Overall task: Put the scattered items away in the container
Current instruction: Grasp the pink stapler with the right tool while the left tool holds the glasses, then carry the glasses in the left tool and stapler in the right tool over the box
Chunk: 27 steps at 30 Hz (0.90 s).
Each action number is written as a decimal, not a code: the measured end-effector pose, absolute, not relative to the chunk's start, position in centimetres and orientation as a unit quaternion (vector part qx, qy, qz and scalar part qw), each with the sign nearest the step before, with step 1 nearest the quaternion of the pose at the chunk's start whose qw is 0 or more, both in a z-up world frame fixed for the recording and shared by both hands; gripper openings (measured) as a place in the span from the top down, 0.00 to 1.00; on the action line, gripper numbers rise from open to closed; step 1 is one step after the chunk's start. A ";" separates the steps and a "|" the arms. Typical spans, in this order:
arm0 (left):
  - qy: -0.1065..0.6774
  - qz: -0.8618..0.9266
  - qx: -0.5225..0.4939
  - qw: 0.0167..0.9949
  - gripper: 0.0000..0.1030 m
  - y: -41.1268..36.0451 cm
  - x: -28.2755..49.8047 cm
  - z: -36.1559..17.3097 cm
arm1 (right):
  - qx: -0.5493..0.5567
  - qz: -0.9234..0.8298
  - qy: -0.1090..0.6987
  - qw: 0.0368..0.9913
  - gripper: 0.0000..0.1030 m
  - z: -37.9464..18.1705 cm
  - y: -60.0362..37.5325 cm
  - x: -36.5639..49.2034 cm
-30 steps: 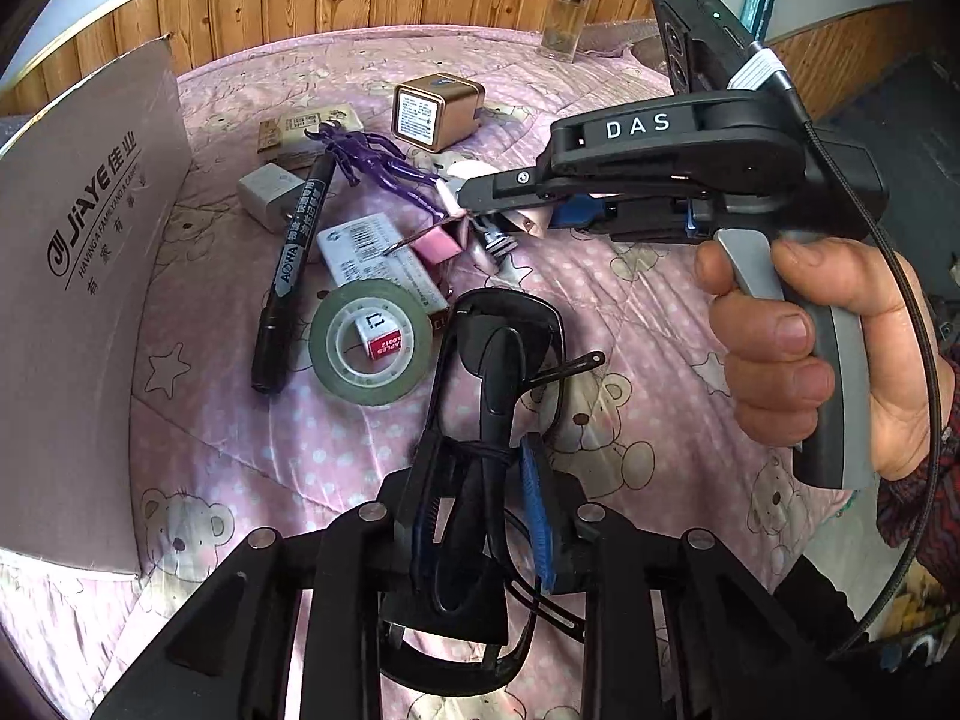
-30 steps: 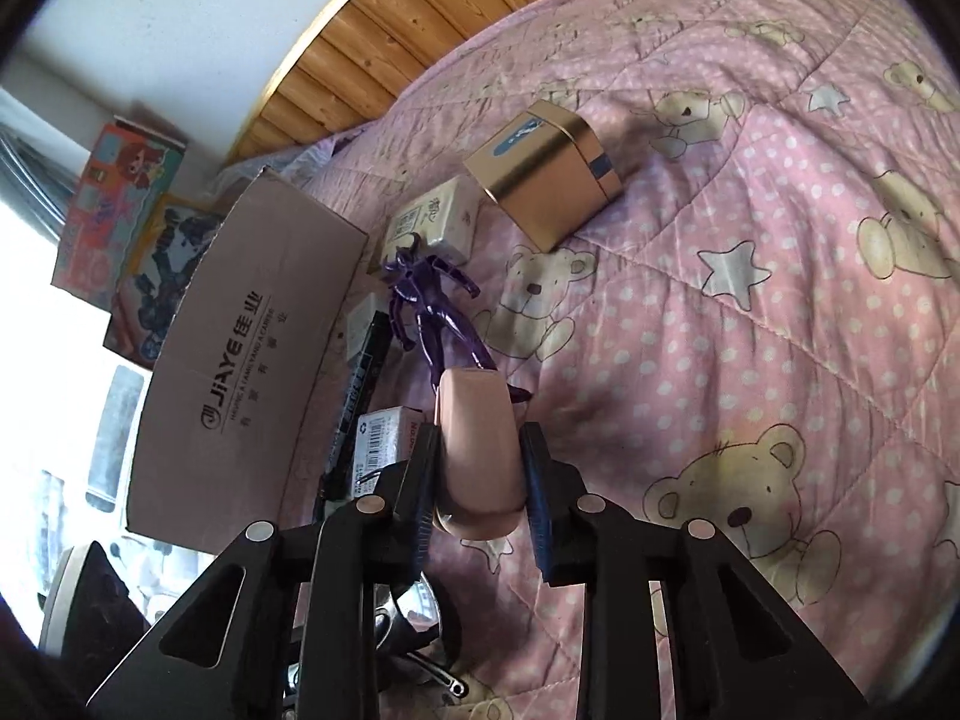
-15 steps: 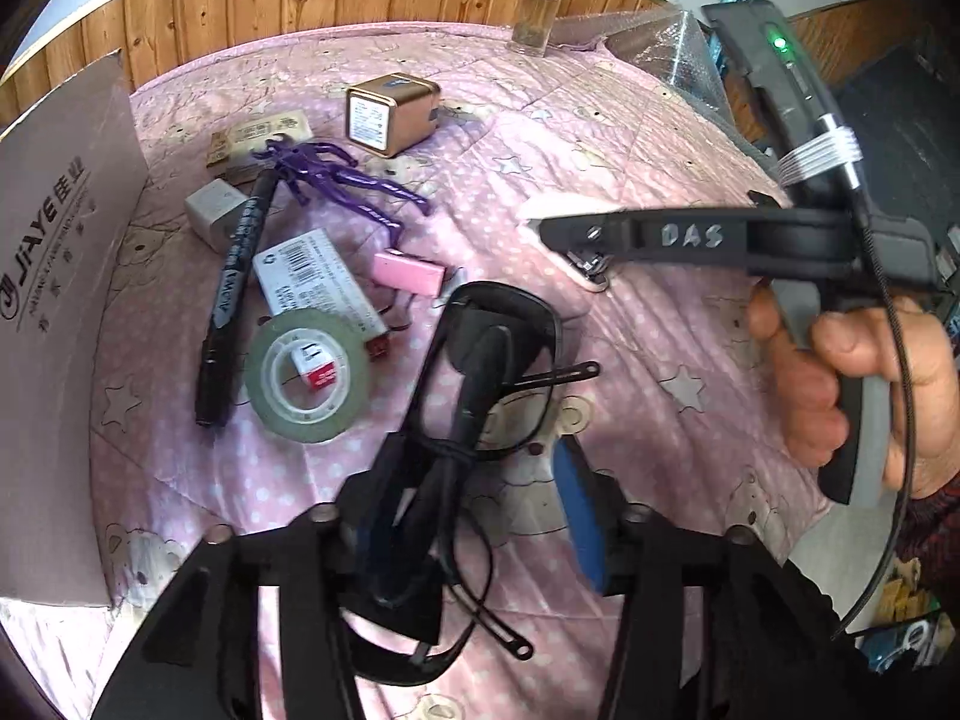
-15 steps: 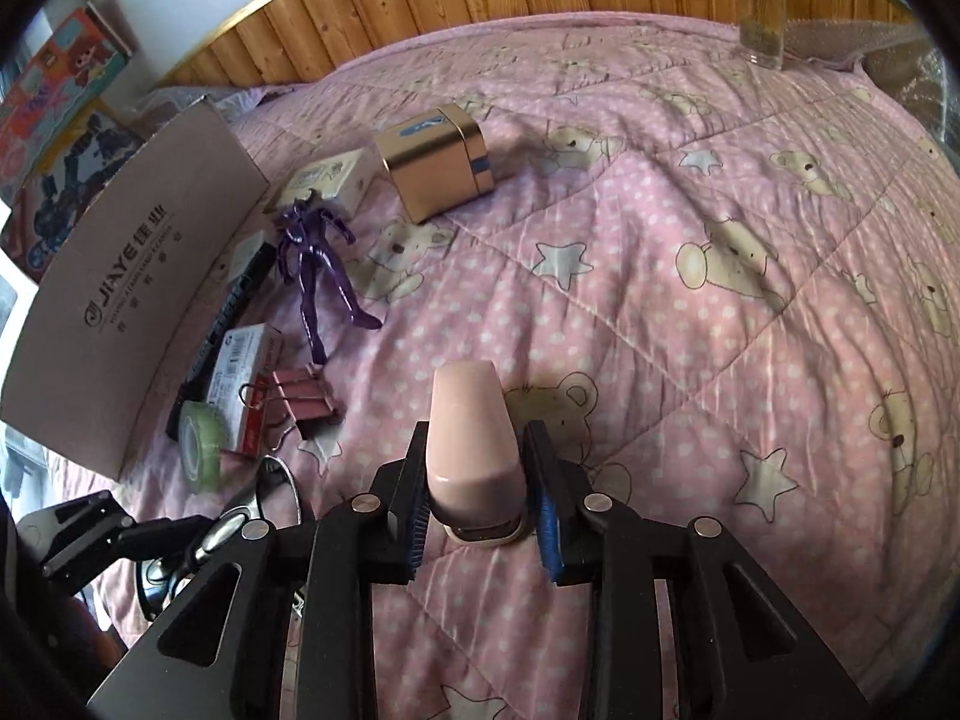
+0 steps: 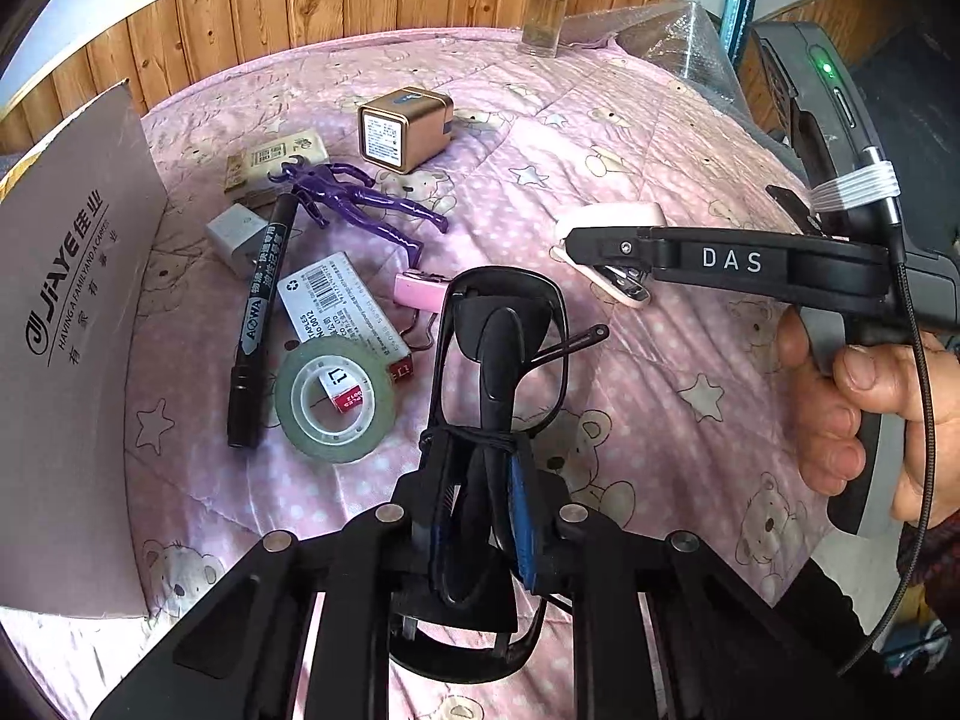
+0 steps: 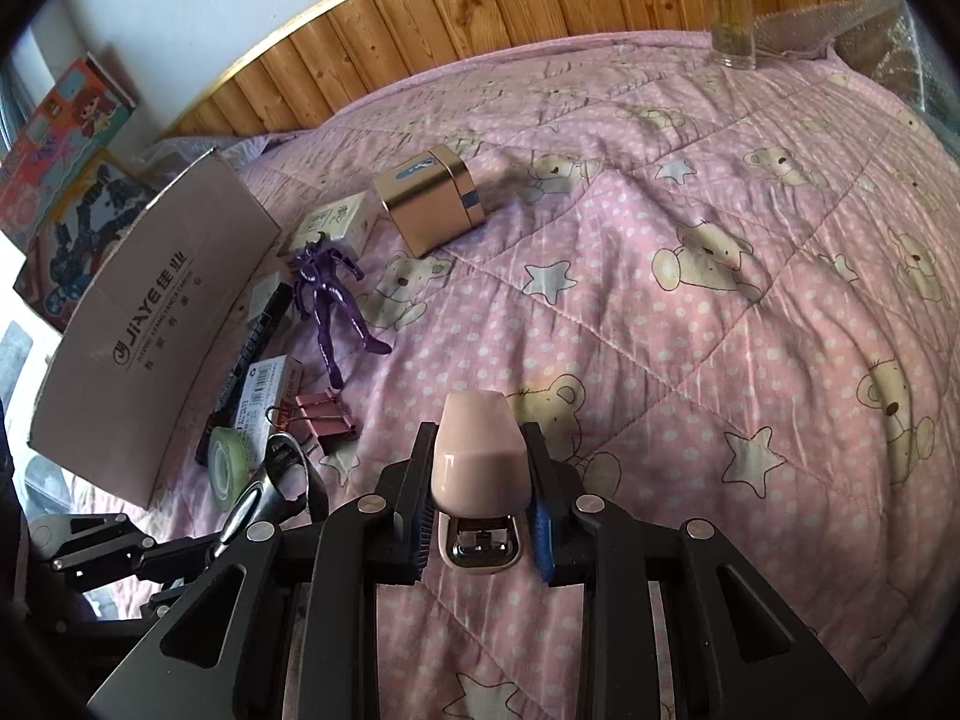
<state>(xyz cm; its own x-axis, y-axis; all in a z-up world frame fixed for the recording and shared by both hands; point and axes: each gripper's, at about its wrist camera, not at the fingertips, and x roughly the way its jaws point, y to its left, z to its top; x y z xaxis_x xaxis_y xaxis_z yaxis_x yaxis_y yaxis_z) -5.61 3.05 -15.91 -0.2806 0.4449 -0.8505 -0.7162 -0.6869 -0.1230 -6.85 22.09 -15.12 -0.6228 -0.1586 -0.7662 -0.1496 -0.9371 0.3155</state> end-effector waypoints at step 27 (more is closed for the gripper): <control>0.080 0.821 -0.430 0.368 0.83 1.1 -4.7 -7.1 | 0.380 -0.910 -0.161 0.031 0.74 -7.8 18.9 -2.5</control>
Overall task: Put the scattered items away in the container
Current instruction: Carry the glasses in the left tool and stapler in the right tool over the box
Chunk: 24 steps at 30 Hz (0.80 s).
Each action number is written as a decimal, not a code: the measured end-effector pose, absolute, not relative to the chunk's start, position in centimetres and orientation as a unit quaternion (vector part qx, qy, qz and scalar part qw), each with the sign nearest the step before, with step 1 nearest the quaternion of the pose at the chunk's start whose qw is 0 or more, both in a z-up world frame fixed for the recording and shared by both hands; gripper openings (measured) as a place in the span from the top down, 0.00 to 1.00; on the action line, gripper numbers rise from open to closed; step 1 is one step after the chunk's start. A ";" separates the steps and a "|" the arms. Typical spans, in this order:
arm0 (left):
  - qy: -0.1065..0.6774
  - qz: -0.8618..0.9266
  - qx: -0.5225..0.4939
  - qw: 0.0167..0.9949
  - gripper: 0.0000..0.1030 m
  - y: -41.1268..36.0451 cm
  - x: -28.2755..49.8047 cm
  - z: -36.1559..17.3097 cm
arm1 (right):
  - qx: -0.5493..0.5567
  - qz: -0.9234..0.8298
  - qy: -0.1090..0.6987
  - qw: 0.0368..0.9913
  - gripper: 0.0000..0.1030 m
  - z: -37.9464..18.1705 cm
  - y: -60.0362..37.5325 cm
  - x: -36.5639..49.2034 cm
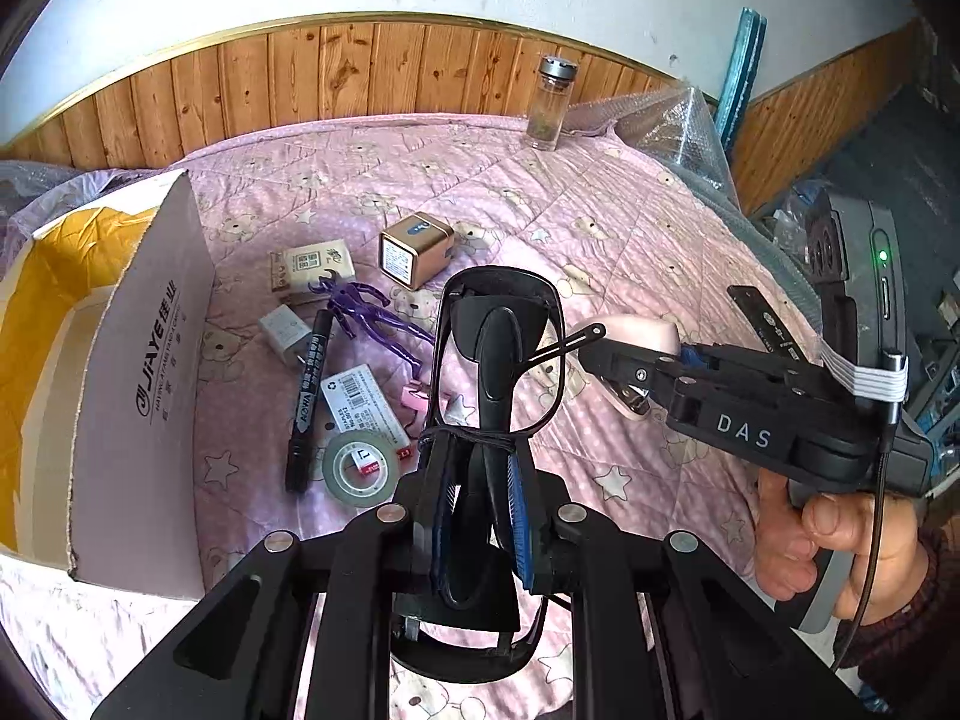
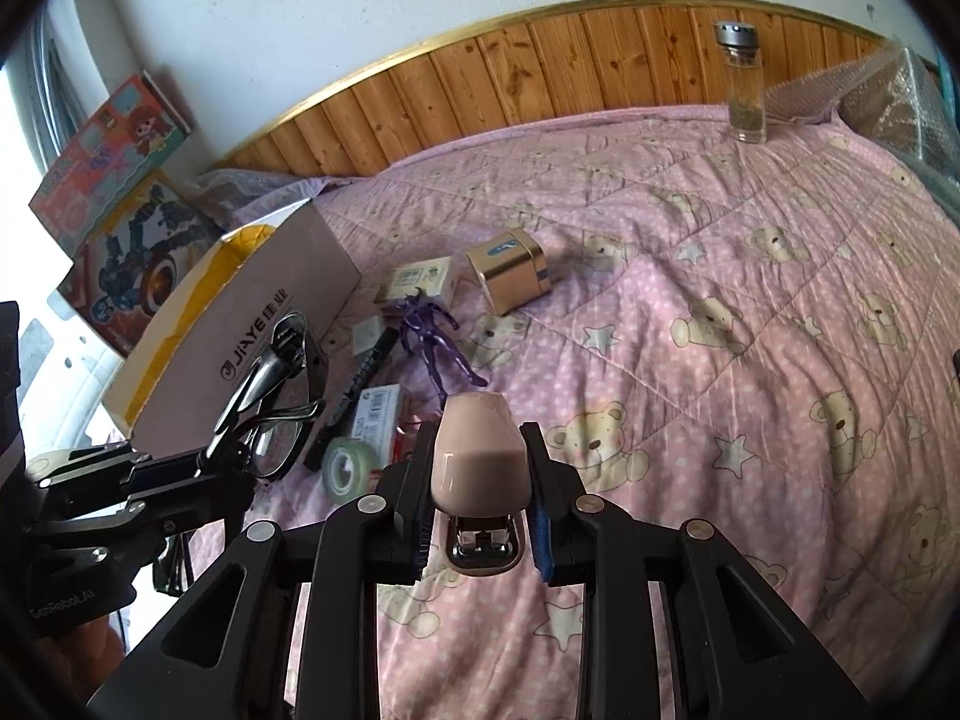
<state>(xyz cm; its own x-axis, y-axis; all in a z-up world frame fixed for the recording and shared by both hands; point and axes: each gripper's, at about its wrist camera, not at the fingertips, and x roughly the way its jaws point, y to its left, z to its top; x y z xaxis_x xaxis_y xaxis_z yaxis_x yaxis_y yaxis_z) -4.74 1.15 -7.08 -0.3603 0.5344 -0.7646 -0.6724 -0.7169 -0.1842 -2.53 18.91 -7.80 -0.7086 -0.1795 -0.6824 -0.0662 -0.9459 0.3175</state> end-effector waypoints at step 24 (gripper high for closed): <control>-0.015 0.867 -0.382 0.319 0.83 -8.9 -9.3 -1.0 | 0.347 -0.923 -0.069 0.154 0.74 1.3 6.1 -7.1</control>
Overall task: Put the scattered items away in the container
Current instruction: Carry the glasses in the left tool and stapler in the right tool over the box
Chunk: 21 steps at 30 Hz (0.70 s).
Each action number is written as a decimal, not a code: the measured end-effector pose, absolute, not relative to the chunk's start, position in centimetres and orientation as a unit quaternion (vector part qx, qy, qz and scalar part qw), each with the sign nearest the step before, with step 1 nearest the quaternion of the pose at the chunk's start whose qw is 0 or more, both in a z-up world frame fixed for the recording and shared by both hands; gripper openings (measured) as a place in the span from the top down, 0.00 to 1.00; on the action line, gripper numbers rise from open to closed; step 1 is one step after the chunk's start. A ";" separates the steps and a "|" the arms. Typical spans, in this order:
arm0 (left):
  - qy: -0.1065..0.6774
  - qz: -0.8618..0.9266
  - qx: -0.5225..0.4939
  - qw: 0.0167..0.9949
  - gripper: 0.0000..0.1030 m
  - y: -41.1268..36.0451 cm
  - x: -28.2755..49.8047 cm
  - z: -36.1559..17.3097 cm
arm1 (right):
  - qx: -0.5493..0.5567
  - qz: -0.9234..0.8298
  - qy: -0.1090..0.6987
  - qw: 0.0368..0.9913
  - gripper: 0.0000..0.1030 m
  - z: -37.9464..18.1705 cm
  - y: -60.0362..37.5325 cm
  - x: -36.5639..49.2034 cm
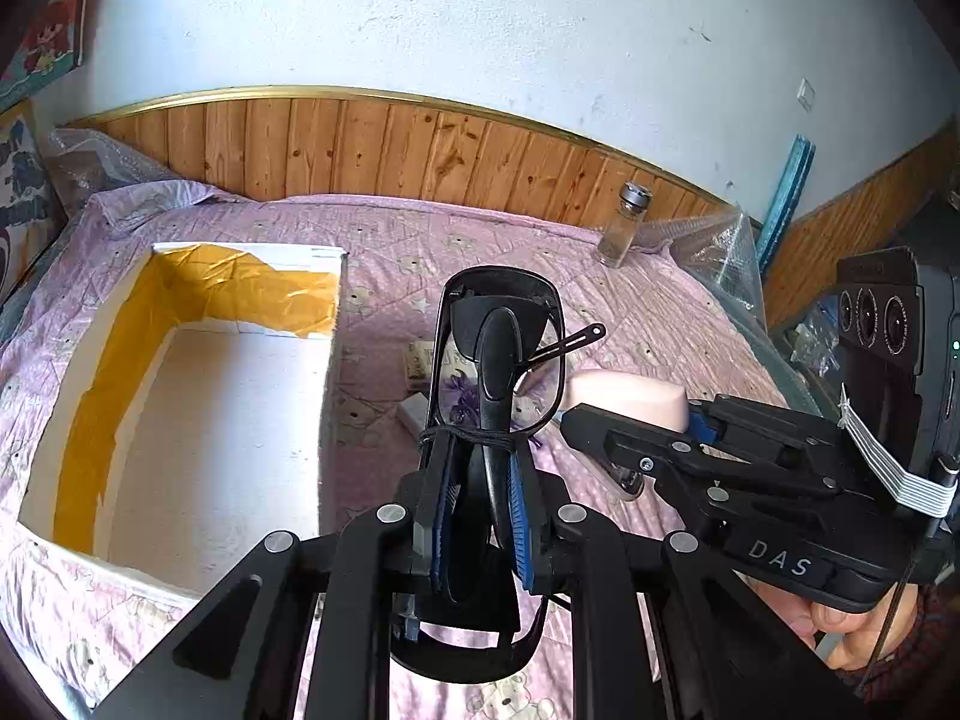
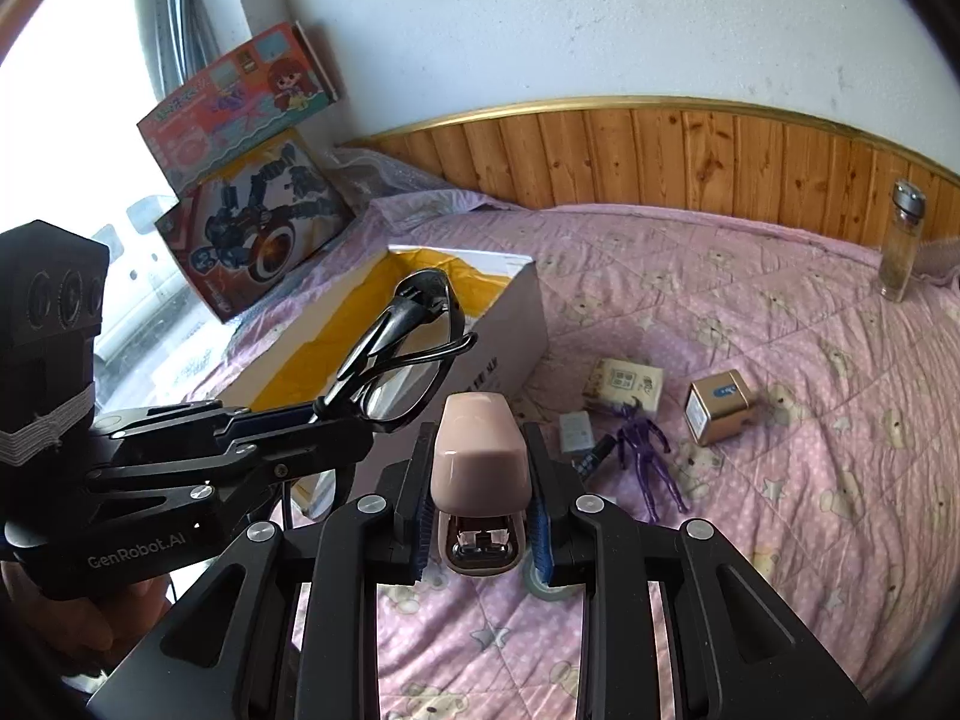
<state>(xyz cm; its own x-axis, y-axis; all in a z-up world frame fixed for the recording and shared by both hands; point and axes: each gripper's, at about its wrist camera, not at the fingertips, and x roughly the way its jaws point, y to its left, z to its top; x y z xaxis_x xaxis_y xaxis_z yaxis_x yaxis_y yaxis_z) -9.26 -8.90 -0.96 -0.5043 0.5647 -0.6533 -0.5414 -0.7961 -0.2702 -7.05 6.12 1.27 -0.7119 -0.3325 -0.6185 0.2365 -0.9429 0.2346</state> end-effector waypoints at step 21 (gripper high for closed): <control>-0.081 0.867 -0.411 0.270 0.83 -16.4 -15.5 0.1 | 0.369 -0.900 -0.056 0.226 0.74 3.6 -0.4 -14.6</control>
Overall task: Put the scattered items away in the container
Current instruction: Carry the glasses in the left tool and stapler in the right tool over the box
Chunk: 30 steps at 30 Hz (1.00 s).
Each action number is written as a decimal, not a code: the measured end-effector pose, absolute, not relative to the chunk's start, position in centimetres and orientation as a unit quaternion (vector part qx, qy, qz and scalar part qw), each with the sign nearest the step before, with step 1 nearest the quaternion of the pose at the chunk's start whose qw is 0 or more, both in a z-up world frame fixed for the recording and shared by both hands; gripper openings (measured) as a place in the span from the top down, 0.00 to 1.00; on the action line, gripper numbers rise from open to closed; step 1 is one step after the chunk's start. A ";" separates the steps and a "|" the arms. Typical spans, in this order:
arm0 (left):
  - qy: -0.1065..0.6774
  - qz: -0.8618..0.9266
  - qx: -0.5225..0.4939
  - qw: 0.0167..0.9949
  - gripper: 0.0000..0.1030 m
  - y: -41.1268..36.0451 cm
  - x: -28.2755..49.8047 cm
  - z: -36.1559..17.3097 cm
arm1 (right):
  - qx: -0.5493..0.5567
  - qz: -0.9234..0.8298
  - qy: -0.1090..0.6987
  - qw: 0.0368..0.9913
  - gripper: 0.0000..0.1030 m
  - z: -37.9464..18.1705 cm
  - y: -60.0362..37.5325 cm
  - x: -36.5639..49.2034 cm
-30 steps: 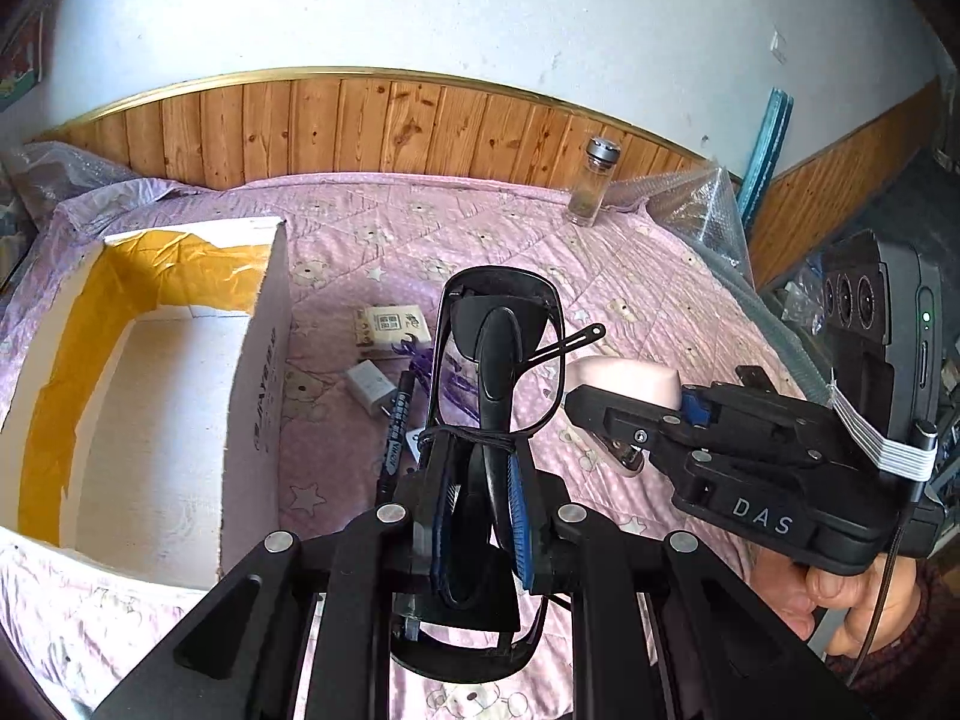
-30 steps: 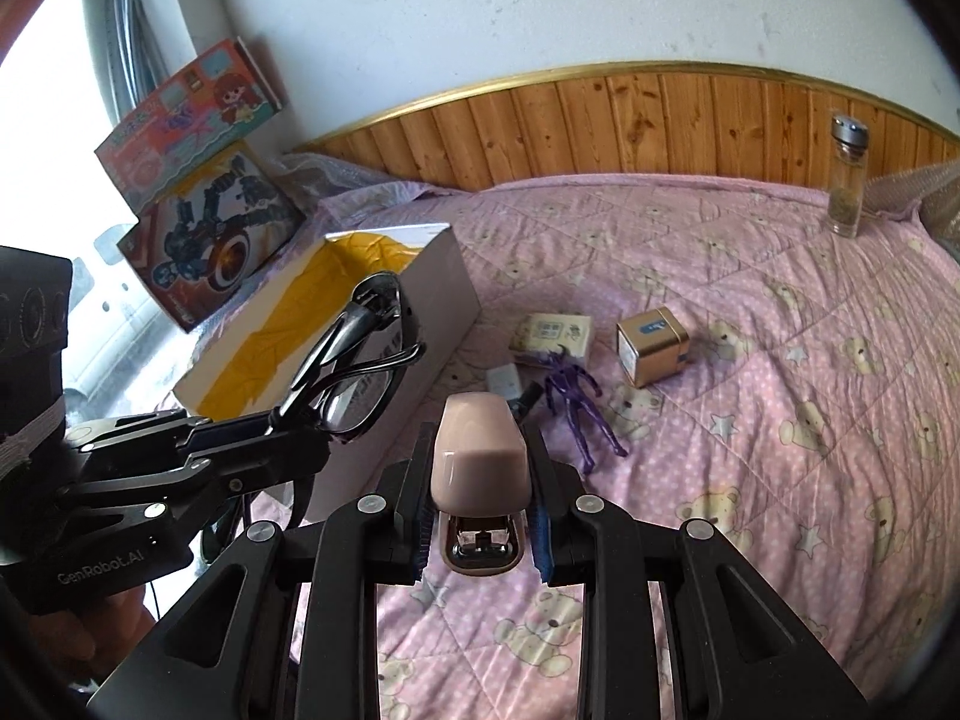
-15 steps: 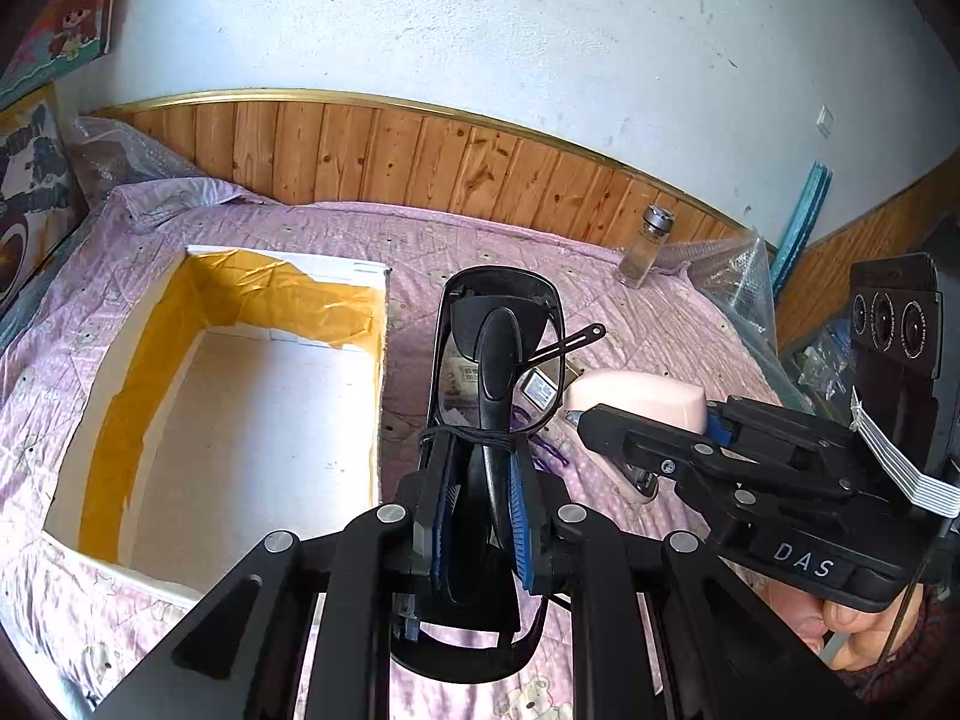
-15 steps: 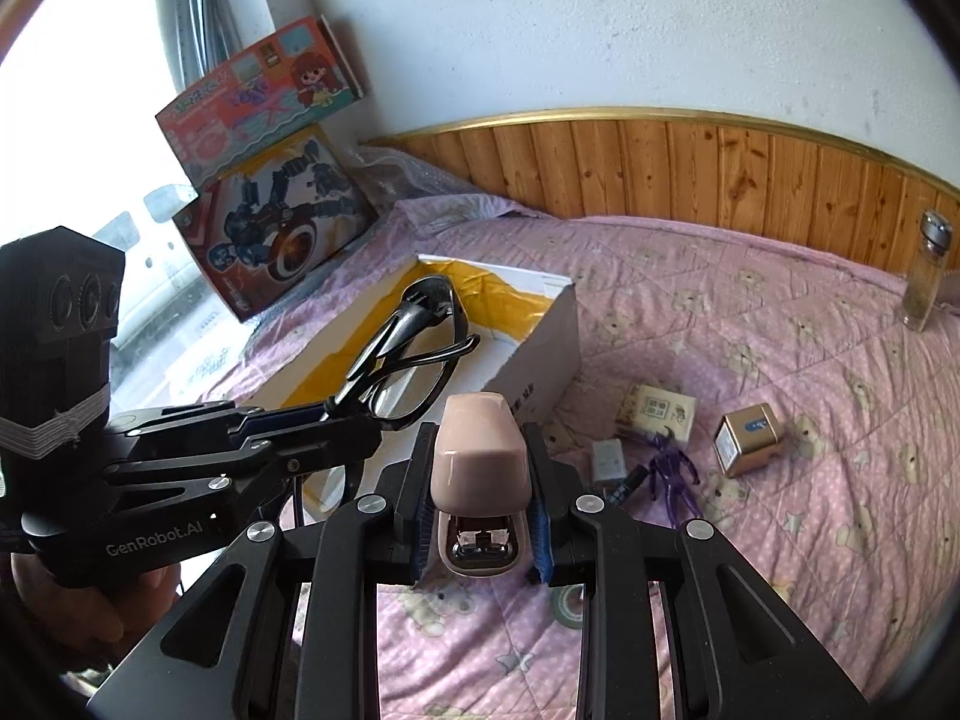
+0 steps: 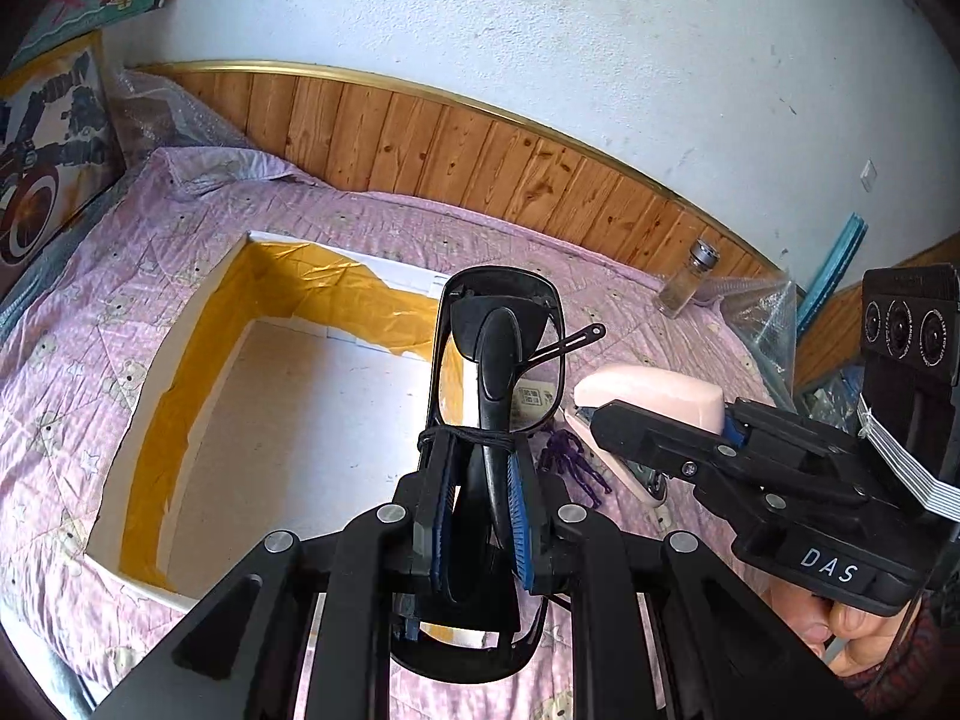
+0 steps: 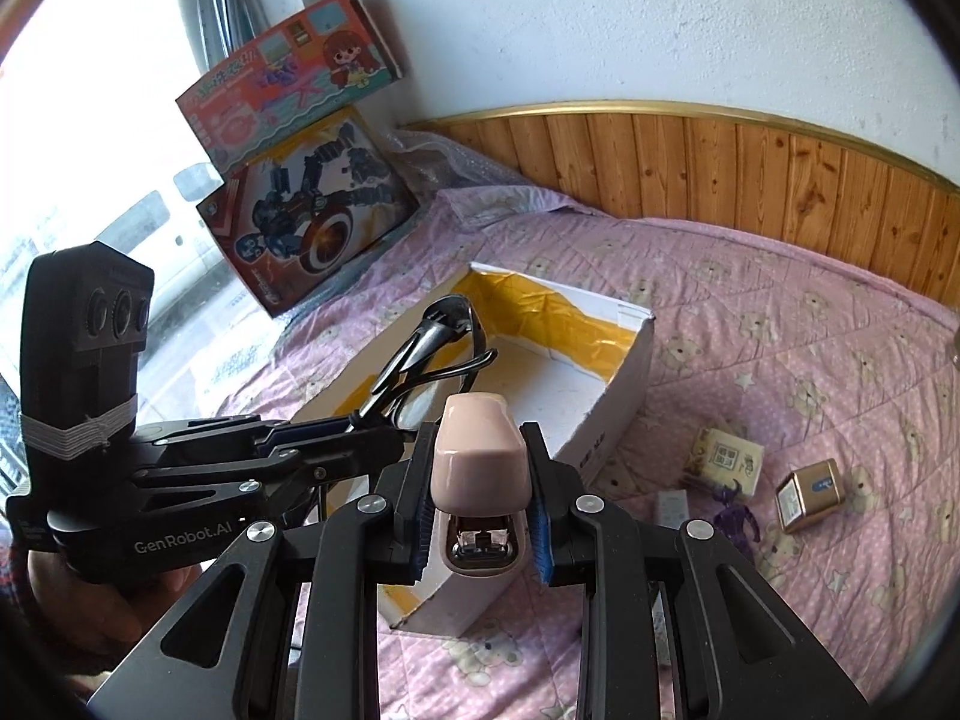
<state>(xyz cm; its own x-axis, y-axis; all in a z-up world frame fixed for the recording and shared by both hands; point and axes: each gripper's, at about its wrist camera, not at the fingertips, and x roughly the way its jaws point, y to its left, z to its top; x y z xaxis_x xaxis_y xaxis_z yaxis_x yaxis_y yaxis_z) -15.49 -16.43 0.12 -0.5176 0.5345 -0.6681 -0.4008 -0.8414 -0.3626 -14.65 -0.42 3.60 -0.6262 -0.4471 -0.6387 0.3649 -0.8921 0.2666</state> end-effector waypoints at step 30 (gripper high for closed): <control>-0.147 0.800 -0.561 0.153 0.83 -19.2 -30.4 -7.8 | 0.509 -0.827 0.030 0.239 0.74 -4.2 -6.7 -32.7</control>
<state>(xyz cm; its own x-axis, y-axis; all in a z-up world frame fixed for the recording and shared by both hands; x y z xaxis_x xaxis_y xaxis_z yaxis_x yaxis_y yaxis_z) -30.39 -19.16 -7.76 -0.3244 0.4101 -0.8524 -0.0798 -0.9098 -0.4073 -32.70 -6.65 -4.19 -0.3688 -0.3638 -0.8554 0.4253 -0.8843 0.1928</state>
